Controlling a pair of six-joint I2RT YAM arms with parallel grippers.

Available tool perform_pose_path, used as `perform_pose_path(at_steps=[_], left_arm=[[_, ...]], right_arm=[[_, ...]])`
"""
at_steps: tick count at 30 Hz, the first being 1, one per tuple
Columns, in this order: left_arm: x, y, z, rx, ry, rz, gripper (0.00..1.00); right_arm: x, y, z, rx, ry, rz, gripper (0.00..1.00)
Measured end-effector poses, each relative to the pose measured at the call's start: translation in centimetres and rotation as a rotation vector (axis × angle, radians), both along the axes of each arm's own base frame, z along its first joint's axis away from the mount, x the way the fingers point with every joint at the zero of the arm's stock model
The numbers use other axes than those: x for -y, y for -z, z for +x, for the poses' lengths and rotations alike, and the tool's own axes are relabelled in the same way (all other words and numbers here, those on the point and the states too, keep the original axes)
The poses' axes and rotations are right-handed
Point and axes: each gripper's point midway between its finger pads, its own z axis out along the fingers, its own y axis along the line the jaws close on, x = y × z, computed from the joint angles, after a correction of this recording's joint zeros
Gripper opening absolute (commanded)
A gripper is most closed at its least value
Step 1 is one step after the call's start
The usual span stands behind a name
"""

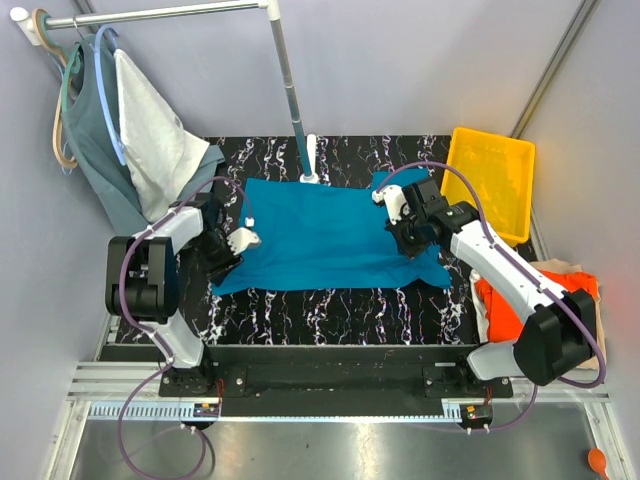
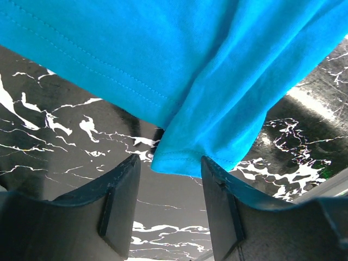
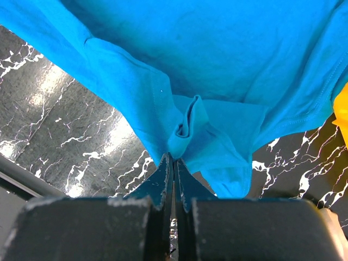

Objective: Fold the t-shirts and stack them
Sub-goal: Flatten the tshirt out

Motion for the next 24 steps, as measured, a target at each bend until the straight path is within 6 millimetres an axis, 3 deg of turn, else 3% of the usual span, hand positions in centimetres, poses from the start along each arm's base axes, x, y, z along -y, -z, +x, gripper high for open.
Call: perform_pose_path(at_steps=[9,12,17,24], left_arm=[[-0.4,0.8,0.3,-0.031,-0.013,0.000,0.39],[-0.4,0.8,0.3,-0.032,-0.011,0.000,0.30],[-0.3,0.9,0.2,-0.035,-0.013,-0.004,0.00],[-0.1,0.8,-0.1,-0.045,-0.025,-0.012,0.00]], right_arm=[[0.0,0.0,0.0,0.001,0.000,0.000,0.00],[0.0,-0.1,0.0,0.004,0.000,0.001,0.00],[0.0,-0.5,0.0,0.014,0.001,0.006,0.00],[0.3,-1.2,-0.7,0.026,0.001,0.013,0.00]])
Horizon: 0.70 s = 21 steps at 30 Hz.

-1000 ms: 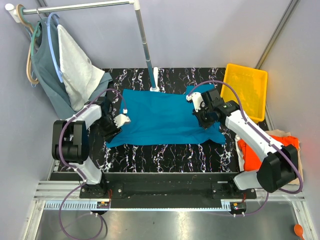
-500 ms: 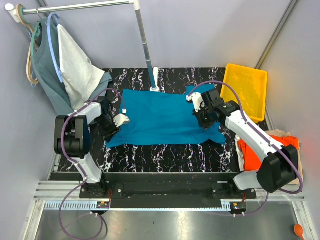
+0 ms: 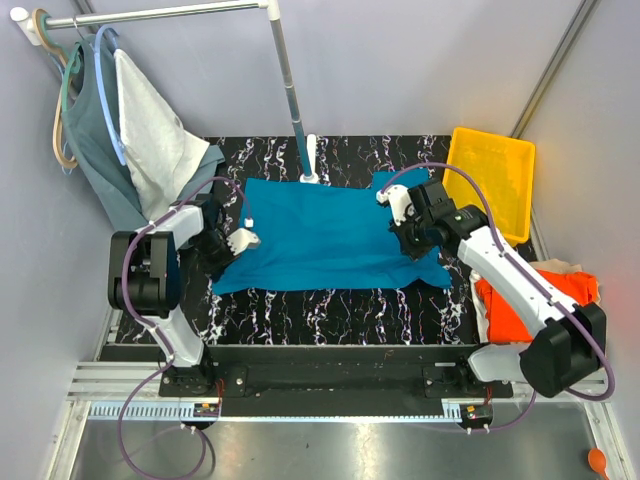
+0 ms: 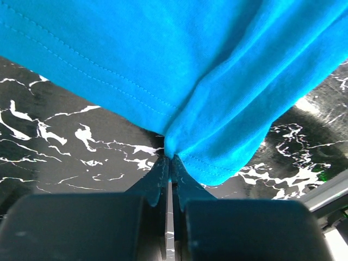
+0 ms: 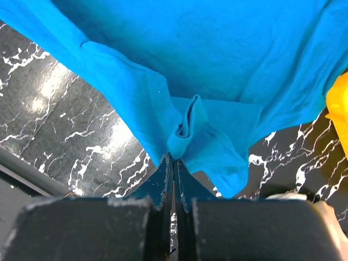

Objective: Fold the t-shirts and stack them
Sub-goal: Flatten the tshirt out

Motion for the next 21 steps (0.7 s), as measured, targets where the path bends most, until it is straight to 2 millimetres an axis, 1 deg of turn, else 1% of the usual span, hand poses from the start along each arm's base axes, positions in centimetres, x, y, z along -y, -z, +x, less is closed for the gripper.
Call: perform_pose_path(at_steps=[2,5,9,14,17,21], left_arm=[[0.1,-0.2,-0.1,-0.001,-0.006,-0.003,0.00],[0.1,-1.3,-0.3,0.019,-0.015,-0.005,0.00],[0.2,-3.7,-0.5,0.078,-0.026,-0.006,0.00],[0.2,-6.3,-0.7,0.141,-0.034,-0.008,0.00],[0.3,-7.3,-0.9,0.170,-0.037,-0.009,0.00],[0.3,-8.0,-1.2,0.190,-0.038,-0.009,0.00]], right_arm=[[0.2,-0.2,-0.4,0.004,0.001,0.004,0.00],[0.6,-0.4,-1.4,-0.002,-0.001,0.006,0.00],[1.1,-0.6,-2.9,-0.015,-0.006,0.008,0.00],[1.2,-1.6,-4.3,-0.016,-0.022,0.034,0.00],[1.2,-2.2,-5.3,-0.017,-0.038,0.060,0.00],[1.2,-2.8,-6.7,-0.035,-0.058,0.084,0.00]])
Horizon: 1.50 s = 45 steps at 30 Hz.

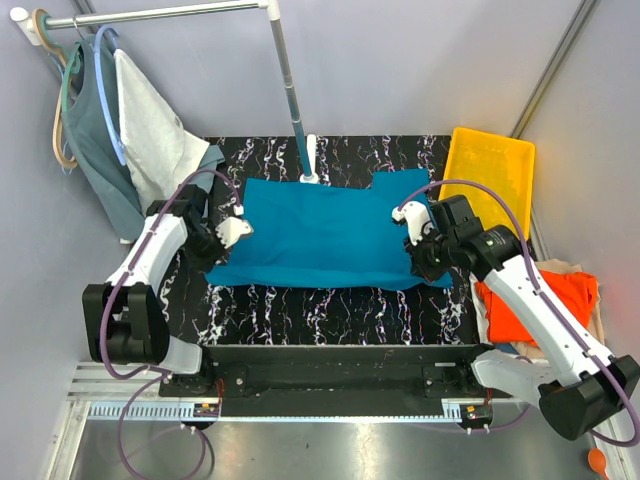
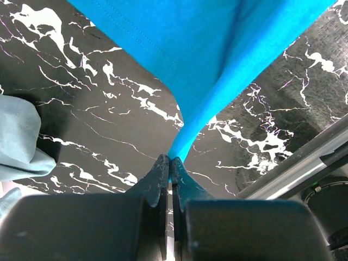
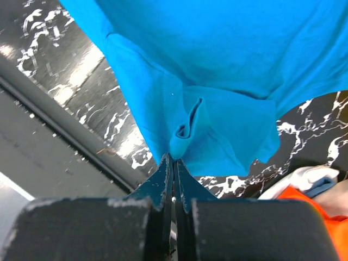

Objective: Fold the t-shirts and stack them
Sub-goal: Flatten the tshirt out

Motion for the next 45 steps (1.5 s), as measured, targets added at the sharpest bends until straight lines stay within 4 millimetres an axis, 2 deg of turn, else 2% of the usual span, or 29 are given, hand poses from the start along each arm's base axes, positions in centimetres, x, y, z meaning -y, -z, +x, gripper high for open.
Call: perform_pose_path(at_steps=[18,27,31,39,41,45], left_arm=[[-0.2,0.5,-0.6,-0.034,-0.046,0.013,0.00],[-0.4,1.3,-0.6,-0.071,-0.067,0.028,0.00],[-0.4,1.5,-0.6,-0.076,-0.067,0.033,0.00],[-0.5,1.4,-0.3,-0.080,-0.061,0.051,0.00],[-0.5,1.2,0.4,-0.076,-0.060,0.053,0.00],[-0.3,0.3,3.1,-0.038,-0.058,0.052,0.00]], right_arm=[[1.5,-2.2,-4.8,0.009,-0.094,0.016,0.00],[2.0,-2.8,-6.6,0.028,-0.133,0.029,0.00],[2.3,-2.3,-7.1,0.026,-0.135,0.026,0.00],[2.7,-1.6,-7.2,0.014,-0.126,0.005,0.00],[2.8,-1.5,-6.8,0.017,-0.117,-0.010,0.00],[3.2,-1.1,-5.1,0.024,-0.096,-0.072,0.00]])
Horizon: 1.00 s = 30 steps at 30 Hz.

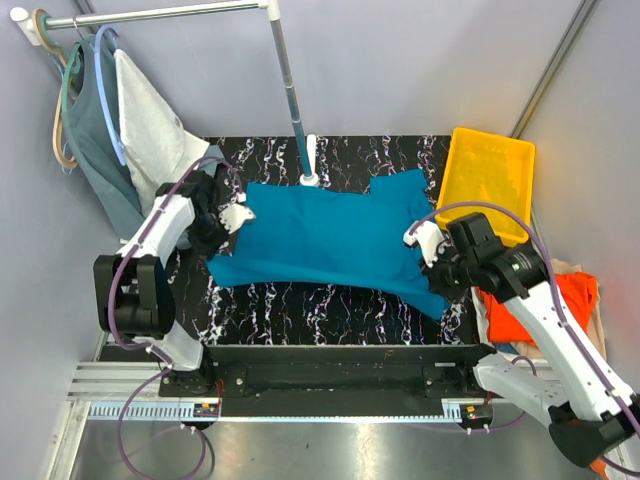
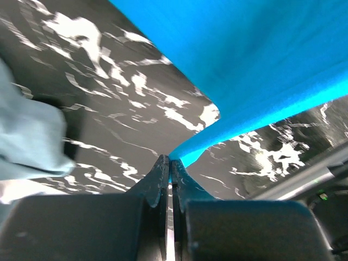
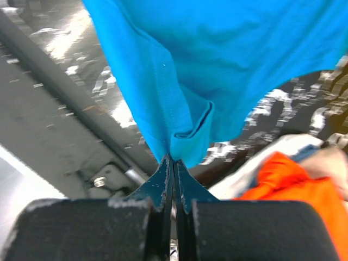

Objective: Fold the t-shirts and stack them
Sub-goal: Flatten the tshirt out

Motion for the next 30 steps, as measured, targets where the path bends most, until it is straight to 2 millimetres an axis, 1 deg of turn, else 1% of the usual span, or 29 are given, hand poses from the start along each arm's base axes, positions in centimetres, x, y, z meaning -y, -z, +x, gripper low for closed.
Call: perform_pose_path(at_steps=[5,8,10,13,18,22,26,30], left_arm=[[0.2,-0.9,3.1,0.040,0.006,-0.001,0.00],[0.5,-0.6,4.5,0.043,0.013,0.001,0.00],[0.7,-0.3,5.2,0.036,0.019,0.002,0.00],[1.0,0.3,6.0,0.024,0.029,0.007,0.00],[1.3,1.0,7.2,0.013,0.040,0.015,0.00],[1.7,1.3,8.3,0.016,0.055,0.021,0.00],[2.4,1.2,9.3,0.032,0.076,0.026,0.00],[3.0,1.1,10.3,0.050,0.097,0.032,0.00]], right_arm=[[0.7,-0.1,3.3,0.054,0.036,-0.095,0.00],[1.1,-1.1,5.4,0.116,0.059,-0.143,0.00],[1.3,-1.6,6.6,0.152,0.070,-0.168,0.00],[1.7,-1.6,8.0,0.185,0.082,-0.218,0.00],[2.3,-1.0,9.9,0.205,0.086,-0.297,0.00],[2.7,-0.7,11.0,0.220,0.086,-0.349,0.00],[3.2,-0.7,11.7,0.236,0.092,-0.392,0.00],[3.7,-0.8,11.8,0.246,0.099,-0.419,0.00]])
